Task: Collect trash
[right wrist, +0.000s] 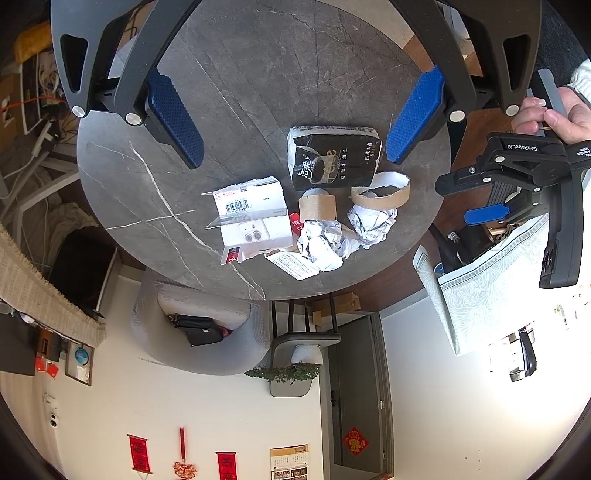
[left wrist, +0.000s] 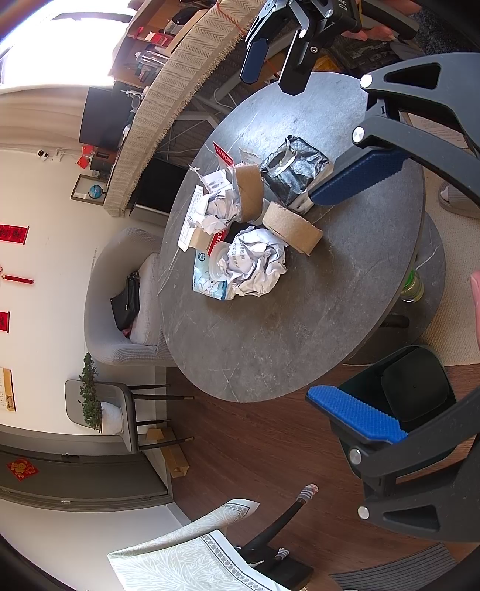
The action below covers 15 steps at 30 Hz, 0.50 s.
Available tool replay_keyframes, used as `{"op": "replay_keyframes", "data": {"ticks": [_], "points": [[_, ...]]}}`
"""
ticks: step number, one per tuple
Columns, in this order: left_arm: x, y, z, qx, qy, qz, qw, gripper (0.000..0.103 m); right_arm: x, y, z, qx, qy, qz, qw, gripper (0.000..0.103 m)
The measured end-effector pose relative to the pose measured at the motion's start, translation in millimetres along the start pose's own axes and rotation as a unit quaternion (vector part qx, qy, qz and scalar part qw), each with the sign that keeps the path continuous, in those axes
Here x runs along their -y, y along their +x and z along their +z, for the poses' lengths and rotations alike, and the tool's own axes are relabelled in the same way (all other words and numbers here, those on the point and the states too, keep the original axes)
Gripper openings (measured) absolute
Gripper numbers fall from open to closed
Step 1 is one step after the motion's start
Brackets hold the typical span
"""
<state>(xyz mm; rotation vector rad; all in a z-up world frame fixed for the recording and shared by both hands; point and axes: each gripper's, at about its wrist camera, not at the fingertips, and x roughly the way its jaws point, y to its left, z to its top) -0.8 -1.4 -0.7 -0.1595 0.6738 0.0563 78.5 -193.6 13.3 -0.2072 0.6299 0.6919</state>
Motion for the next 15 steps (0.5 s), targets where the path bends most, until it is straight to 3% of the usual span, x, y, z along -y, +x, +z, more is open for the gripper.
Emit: {"op": "replay_keyframes", "data": {"ticks": [15], "points": [[0.9,-0.8,0.1,0.0,-0.002,-0.002,1.0,0.1,-2.5,1.8,-0.5,-0.002,-0.002,0.001,1.0,0.1]]}}
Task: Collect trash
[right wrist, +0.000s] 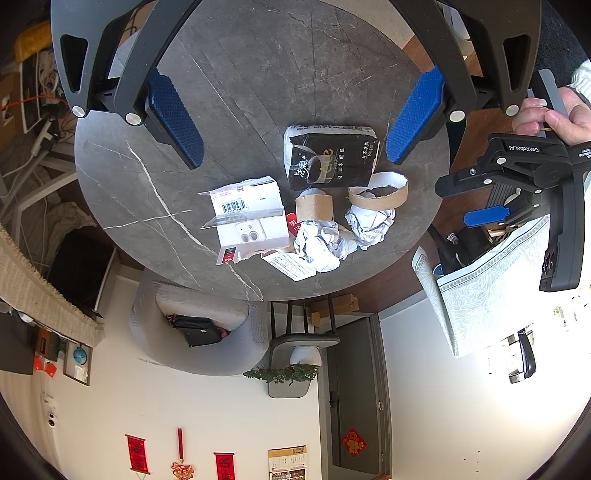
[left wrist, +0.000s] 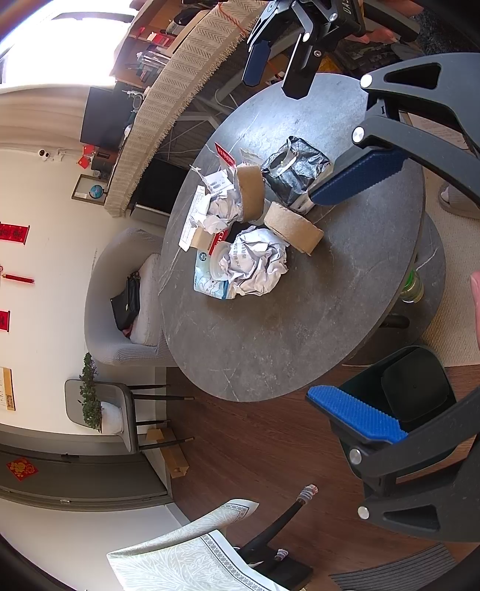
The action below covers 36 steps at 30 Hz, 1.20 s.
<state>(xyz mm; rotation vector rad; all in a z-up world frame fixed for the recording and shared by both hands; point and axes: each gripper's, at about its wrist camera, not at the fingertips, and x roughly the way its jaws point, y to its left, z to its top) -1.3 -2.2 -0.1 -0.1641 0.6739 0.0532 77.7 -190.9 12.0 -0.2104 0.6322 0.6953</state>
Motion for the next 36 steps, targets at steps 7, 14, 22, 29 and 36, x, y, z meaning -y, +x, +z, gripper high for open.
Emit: {"op": "replay_keyframes", "data": {"ticks": [7,14,22,29,36], "points": [[-1,-4,2,0.0,0.003,-0.011,0.9999,0.099,-1,2,0,-0.002,0.0,0.001,1.0,0.1],[1,1,2,-0.006,0.018,-0.007,0.9998,0.099,-1,2,0,-0.004,0.002,0.002,1.0,0.1],[7,6,0,-0.008,0.033,-0.006,0.9994,0.099,0,1,-1,-0.003,0.003,0.004,1.0,0.1],[5,13,5,-0.007,0.046,-0.016,0.9988,0.097,1,6,-3,-0.012,0.008,0.014,1.0,0.1],[10,16,10,0.0,0.081,-0.05,0.9954,0.085,1,9,-6,-0.019,0.014,0.03,0.999,0.1]]}}
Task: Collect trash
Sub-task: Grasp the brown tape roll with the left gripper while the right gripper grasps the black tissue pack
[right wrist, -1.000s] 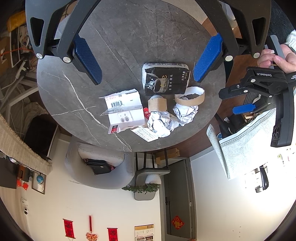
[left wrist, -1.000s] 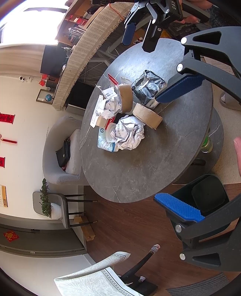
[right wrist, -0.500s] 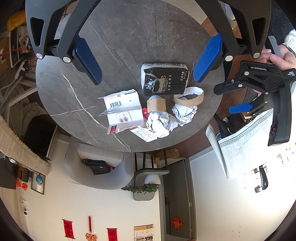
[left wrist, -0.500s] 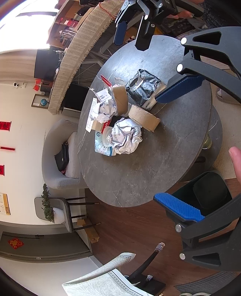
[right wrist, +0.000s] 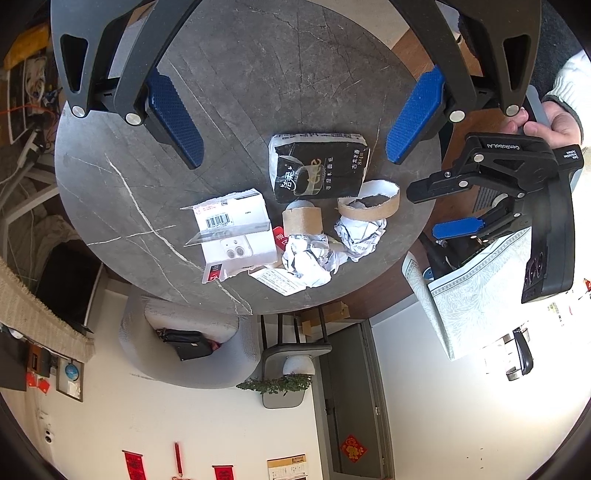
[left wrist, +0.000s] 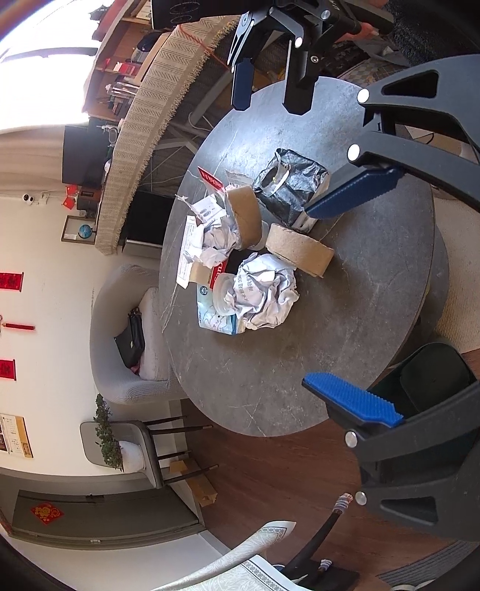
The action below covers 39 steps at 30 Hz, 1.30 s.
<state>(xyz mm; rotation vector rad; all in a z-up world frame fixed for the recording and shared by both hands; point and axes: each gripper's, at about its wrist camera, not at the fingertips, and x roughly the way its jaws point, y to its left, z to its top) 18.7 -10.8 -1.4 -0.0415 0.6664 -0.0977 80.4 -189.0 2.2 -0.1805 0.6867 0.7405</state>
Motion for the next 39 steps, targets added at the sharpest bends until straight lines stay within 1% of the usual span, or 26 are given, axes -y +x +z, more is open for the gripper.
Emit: {"op": "replay_keyframes", "data": {"ticks": [2,4,5,8,9,10,11,13,15,18,20,22,23,25,29,30,31,33,36,39], "points": [[2,4,0,-0.004,0.014,-0.01,0.9998,0.082,2,0,-1,-0.002,0.001,0.001,1.0,0.1],[4,9,1,-0.007,0.023,-0.01,0.9997,0.076,4,1,-3,-0.003,0.003,0.009,1.0,0.1],[4,13,1,-0.009,0.025,-0.012,0.9996,0.075,4,1,-4,-0.004,0.004,0.012,1.0,0.1],[5,23,2,-0.017,0.024,-0.026,0.9992,0.064,7,1,-5,-0.007,0.007,0.017,1.0,0.099],[6,27,2,-0.021,0.024,-0.033,0.999,0.06,7,0,-6,-0.008,0.007,0.018,1.0,0.096],[5,30,2,-0.023,0.023,-0.038,0.9988,0.06,8,1,-6,-0.009,0.008,0.02,1.0,0.092],[6,32,2,-0.024,0.022,-0.043,0.9985,0.059,9,1,-6,-0.011,0.01,0.024,1.0,0.09],[5,35,3,-0.023,0.02,-0.053,0.9981,0.051,10,2,-6,-0.015,0.013,0.029,0.999,0.084],[8,36,2,-0.022,0.019,-0.063,0.9976,0.047,11,4,-6,-0.02,0.014,0.033,0.999,0.077],[11,37,3,-0.02,0.02,-0.068,0.9973,0.047,12,7,-7,-0.025,0.014,0.037,0.999,0.074],[12,39,3,-0.02,0.017,-0.071,0.9971,0.043,14,9,-8,-0.029,0.018,0.041,0.999,0.072],[10,41,3,-0.022,0.007,-0.08,0.9965,0.03,15,11,-10,-0.036,0.021,0.042,0.998,0.069],[10,41,3,-0.024,0.002,-0.086,0.996,0.028,15,12,-10,-0.038,0.022,0.041,0.998,0.069],[10,42,2,-0.03,-0.004,-0.097,0.9948,0.025,14,14,-11,-0.042,0.022,0.04,0.998,0.069],[10,42,2,-0.035,-0.008,-0.097,0.9946,0.024,9,15,-11,-0.043,0.014,0.039,0.998,0.069],[9,41,1,-0.036,-0.013,-0.097,0.9945,0.024,8,15,-11,-0.044,0.013,0.041,0.998,0.07],[7,40,1,-0.037,-0.016,-0.097,0.9944,0.024,7,17,-10,-0.048,0.012,0.045,0.998,0.078],[4,38,0,-0.037,-0.021,-0.095,0.9946,0.024,2,20,-11,-0.045,0.003,0.033,0.998,0.088],[2,32,1,-0.032,-0.026,-0.098,0.9943,0.024,-6,25,-10,-0.045,-0.012,0.025,0.999,0.091],[-2,25,1,-0.023,-0.029,-0.103,0.994,0.024,-9,32,-8,-0.049,-0.01,0.025,0.998,0.091]]}}
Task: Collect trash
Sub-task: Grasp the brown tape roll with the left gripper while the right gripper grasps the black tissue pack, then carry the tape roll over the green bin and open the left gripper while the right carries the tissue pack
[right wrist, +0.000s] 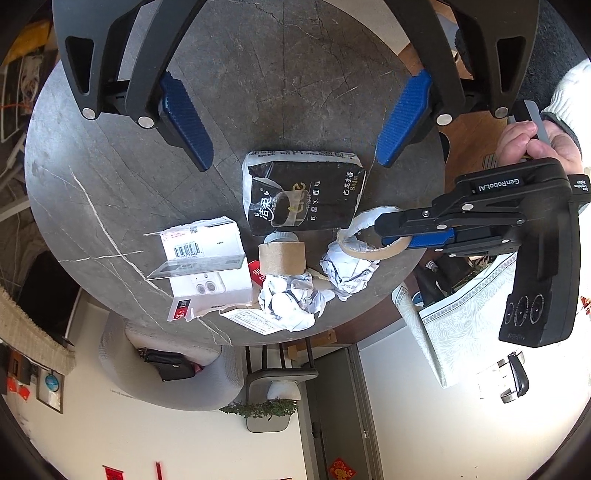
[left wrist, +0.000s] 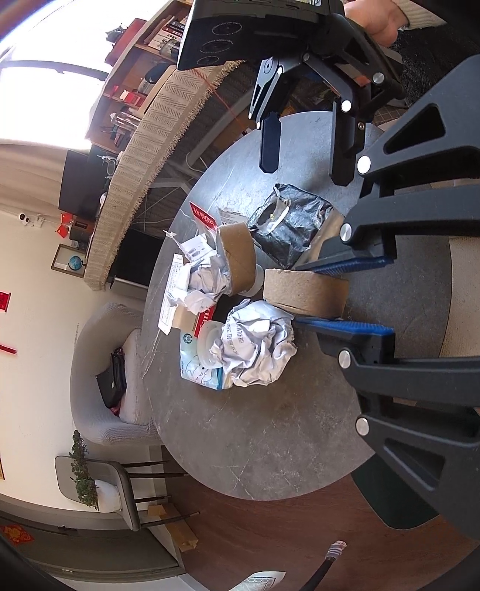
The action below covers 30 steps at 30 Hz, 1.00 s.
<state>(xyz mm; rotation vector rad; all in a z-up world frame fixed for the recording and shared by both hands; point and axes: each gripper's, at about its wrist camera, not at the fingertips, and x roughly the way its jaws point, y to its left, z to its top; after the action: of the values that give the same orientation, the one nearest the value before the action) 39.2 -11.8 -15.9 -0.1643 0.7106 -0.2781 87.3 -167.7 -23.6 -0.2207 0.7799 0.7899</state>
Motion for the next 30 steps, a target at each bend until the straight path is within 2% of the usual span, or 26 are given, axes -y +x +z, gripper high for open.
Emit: {"op": "replay_keyframes", "data": {"ticks": [17,18,19,21,23,30], "points": [[-31,-44,-2,0.026,-0.028,0.005,0.9993,0.024,-22,38,14,-0.02,0.003,-0.046,0.999,0.091],[-34,-46,-2,0.027,-0.03,0.007,0.9992,0.024,-23,40,13,-0.024,0.004,-0.048,0.999,0.089],[-36,-49,-2,0.029,-0.032,0.008,0.999,0.024,-24,40,14,-0.024,0.003,-0.052,0.998,0.081],[-42,-54,-2,0.031,-0.037,0.012,0.9987,0.024,-27,39,17,-0.023,0.006,-0.041,0.999,0.073],[-48,-59,-2,0.034,-0.043,0.018,0.9984,0.024,-28,37,18,-0.021,0.024,-0.013,0.999,0.073],[-73,-78,-6,0.041,-0.063,0.044,0.9962,0.024,-54,22,29,-0.006,0.031,0.041,0.999,0.072]]}}
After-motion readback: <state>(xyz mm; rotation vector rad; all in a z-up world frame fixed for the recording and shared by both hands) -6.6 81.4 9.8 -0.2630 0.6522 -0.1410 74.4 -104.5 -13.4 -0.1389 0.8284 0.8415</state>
